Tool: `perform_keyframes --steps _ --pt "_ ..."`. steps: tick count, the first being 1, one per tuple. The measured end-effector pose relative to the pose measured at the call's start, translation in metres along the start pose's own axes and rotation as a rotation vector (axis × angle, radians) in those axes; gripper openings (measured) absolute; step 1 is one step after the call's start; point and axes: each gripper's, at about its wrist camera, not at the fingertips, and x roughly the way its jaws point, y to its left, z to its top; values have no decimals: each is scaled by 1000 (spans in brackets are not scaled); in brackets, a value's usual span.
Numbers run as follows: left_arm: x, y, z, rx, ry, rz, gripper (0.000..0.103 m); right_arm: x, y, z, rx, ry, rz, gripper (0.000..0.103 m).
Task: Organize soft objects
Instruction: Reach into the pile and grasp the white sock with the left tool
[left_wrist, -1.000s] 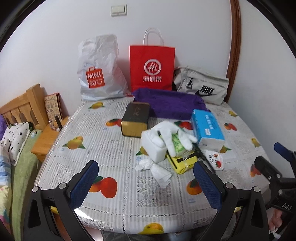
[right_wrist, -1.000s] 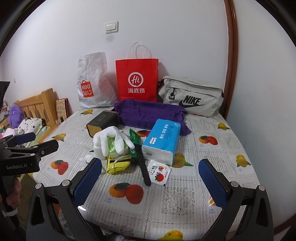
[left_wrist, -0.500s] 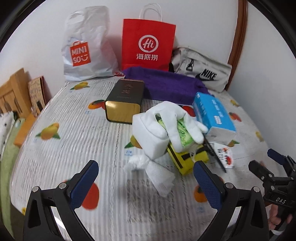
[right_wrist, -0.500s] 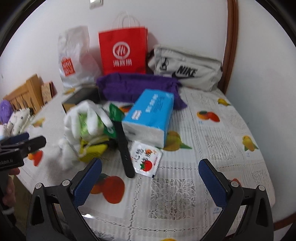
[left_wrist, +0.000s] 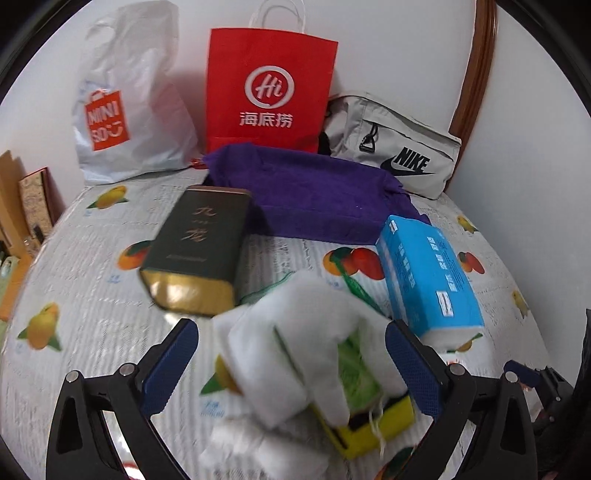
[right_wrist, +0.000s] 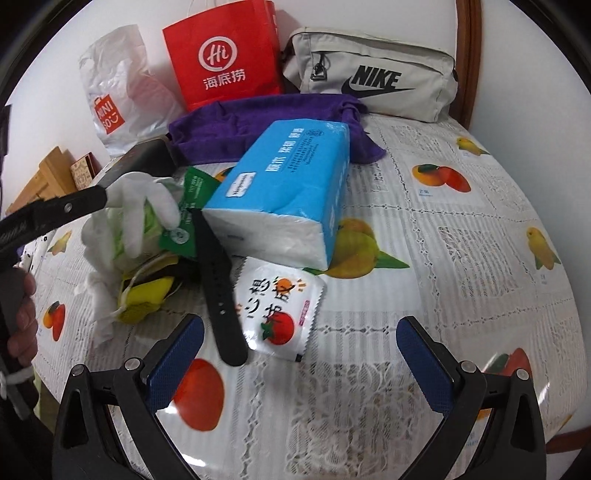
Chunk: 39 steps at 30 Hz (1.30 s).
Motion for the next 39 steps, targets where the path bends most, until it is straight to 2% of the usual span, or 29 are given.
perform_keyframes --steps 2,6,8,11,13,14,15,16,19,22,27,31,35,39 --pt "11 -3 4 13 16 1 101 5 -4 2 8 9 1 103" --pt "32 -7 8 37 56 -5 90 14 -12 6 24 21 28 103" --pt "35 -9 9 59 31 34 86 17 -12 7 21 21 32 103" --pt "39 -13 11 101 37 52 75 19 -12 9 13 11 47 103" --pt "37 -13 11 119 31 71 47 19 -12 11 6 2 60 103" --pt "36 -11 11 125 28 62 39 19 -12 12 3 -3 68 103" --pt "35 -9 12 125 30 45 24 19 -11 13 3 -9 78 103" --pt "34 -7 12 114 36 20 19 19 -10 13 2 -12 86 103" --pt "29 1 9 90 38 -18 17 19 -7 16 -7 -16 98 102" --pt "16 5 6 82 17 2 17 16 -6 16 -20 -28 101 102" --pt "-8 17 5 46 -7 -9 17 15 -6 13 -33 -28 89 102" --pt "-29 29 1 40 -33 38 17 19 -7 10 -25 -13 97 102" --pt "-42 43 -6 20 -35 67 17 25 -6 8 -41 -5 63 102" --pt "-44 54 -10 -2 -25 84 17 31 -14 12 19 -3 49 99"
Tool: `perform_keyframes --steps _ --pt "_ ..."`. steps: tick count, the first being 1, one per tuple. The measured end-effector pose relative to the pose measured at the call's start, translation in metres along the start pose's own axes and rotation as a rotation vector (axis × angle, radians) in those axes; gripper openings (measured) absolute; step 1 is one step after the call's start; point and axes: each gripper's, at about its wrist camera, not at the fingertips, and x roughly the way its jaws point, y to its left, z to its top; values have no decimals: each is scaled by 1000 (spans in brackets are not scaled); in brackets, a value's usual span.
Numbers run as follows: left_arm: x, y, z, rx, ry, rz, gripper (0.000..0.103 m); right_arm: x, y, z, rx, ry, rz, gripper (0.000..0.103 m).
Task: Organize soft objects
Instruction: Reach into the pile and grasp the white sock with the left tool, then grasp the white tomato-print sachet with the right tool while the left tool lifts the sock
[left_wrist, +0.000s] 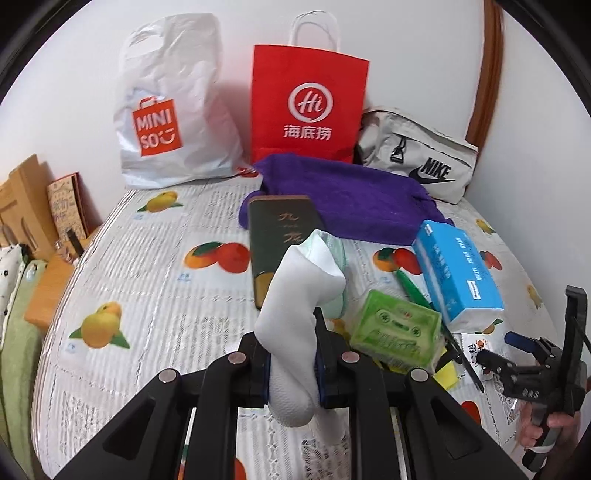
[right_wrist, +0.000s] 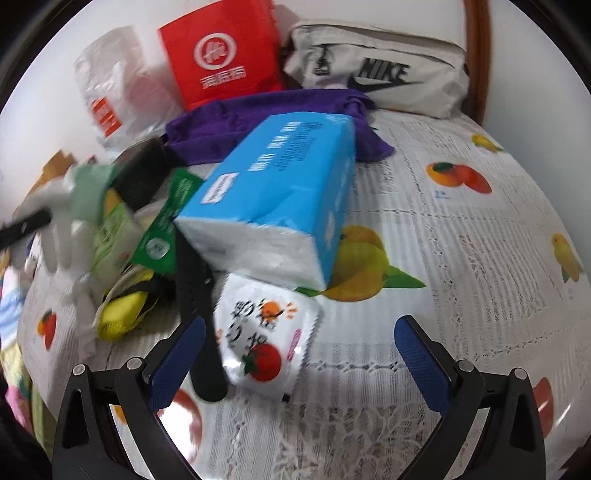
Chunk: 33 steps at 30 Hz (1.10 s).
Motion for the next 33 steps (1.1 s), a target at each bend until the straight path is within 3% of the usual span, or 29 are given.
perform_keyframes --steps 6,11,19,27,32,33 --pt "6 5 -3 -12 16 0 17 15 18 4 -83 3 -101 97" --pt "11 9 -4 -32 28 -26 17 19 30 5 -90 3 -124 97" --pt "9 11 -8 -37 26 -44 17 10 27 -8 -118 37 -116 95" --pt "2 14 -10 -51 24 -45 17 13 29 -7 -94 17 -116 94" --pt "-3 17 -11 -55 25 -41 17 7 38 -8 -128 -7 -87 49" --pt "-3 17 -12 -57 25 -44 17 5 39 -8 -138 -7 -83 47"
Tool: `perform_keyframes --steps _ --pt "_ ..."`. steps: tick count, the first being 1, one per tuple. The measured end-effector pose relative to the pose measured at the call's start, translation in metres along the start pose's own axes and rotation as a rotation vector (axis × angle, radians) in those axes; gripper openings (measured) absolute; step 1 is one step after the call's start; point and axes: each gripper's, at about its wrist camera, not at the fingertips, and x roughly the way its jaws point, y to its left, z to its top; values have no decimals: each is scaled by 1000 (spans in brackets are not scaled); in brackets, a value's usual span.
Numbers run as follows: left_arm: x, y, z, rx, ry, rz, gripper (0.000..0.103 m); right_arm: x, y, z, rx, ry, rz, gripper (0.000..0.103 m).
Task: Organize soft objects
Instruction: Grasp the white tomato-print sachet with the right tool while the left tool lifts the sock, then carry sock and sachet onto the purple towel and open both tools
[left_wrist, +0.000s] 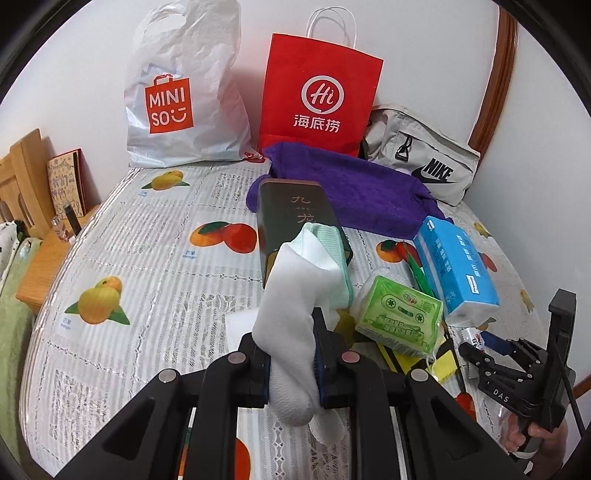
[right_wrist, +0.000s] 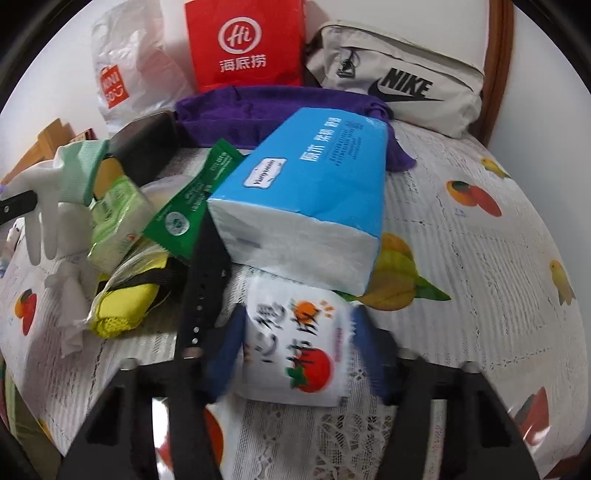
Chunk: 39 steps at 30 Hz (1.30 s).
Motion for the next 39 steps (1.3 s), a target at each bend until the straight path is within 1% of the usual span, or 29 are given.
perform_keyframes --steps 3,5,8,13,14,15,16,21,25,30,33,36,39 --pt "-5 -3 -2 1 -6 -18 17 -5 -2 -2 -6 10 12 42" --pt "-9 -5 -3 4 -9 -33 17 -9 -5 -2 3 16 28 35" --pt "-14 -8 -4 10 -10 -44 17 -15 -10 -4 24 31 59 32" --pt "-19 -10 -8 8 1 -58 17 -27 -14 -9 29 28 61 26" --pt "-19 -10 -10 2 8 -59 17 -29 -14 -9 31 27 67 22" --pt "-18 -9 -11 -1 13 -60 17 -30 -14 -10 30 29 70 14" --pt "-18 -9 -13 -2 18 -61 17 -32 -15 -10 31 27 72 12" --pt "-7 -4 -23 -22 53 -61 15 -35 -16 -10 29 21 74 11" --pt "3 -1 -31 -11 87 -45 15 -38 -17 -10 38 18 80 9" --pt "10 0 -43 12 129 -50 15 -40 -17 -9 37 12 88 9" --pt "4 -1 -47 21 123 -62 15 -39 -16 -9 37 16 96 8" --pt "-9 3 -44 -7 77 -83 13 -40 -18 -7 48 12 121 7" --pt "-21 3 -37 -6 24 -92 13 -45 -18 -5 53 -4 129 7"
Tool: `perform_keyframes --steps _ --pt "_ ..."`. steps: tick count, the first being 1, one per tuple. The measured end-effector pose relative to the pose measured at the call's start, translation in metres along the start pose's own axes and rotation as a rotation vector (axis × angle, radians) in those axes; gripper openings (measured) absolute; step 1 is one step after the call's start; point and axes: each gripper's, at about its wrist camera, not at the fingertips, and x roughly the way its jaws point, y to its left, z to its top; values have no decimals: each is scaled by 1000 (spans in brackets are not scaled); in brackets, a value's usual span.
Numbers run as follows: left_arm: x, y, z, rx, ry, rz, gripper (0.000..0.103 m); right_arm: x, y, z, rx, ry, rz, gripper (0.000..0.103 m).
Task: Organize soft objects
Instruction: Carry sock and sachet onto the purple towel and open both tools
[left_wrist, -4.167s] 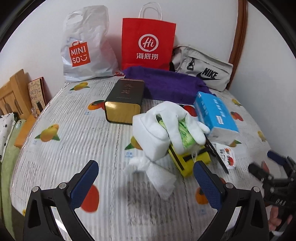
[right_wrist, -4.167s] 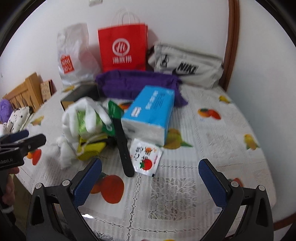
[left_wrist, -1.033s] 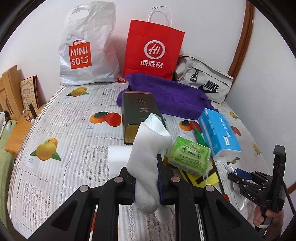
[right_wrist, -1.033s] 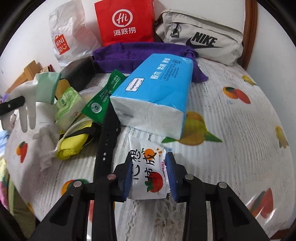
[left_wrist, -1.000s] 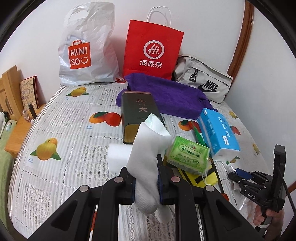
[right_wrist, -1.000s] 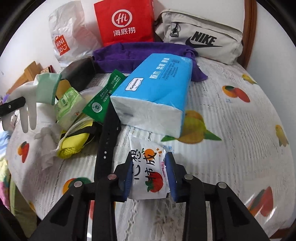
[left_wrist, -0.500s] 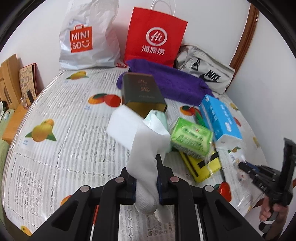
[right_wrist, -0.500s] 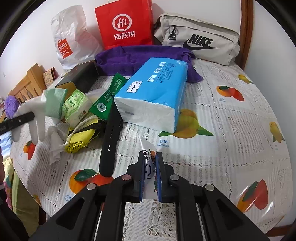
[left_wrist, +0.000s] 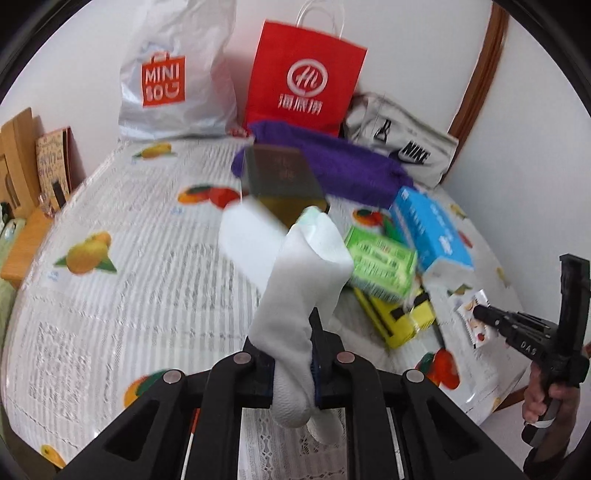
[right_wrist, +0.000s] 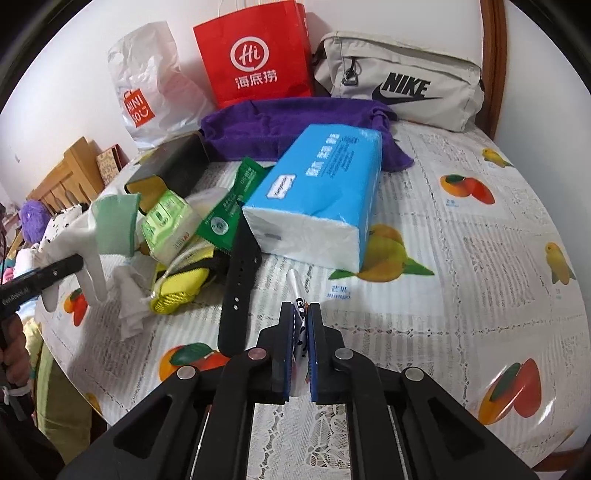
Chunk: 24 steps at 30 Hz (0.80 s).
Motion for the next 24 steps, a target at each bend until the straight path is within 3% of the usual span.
perform_keyframes --steps 12,24 --pt "-10 -19 31 31 -44 -45 13 -18 -1 14 -1 -26 1 7" --pt "1 -23 83 25 -32 3 13 -25 -5 62 -12 -56 18 7"
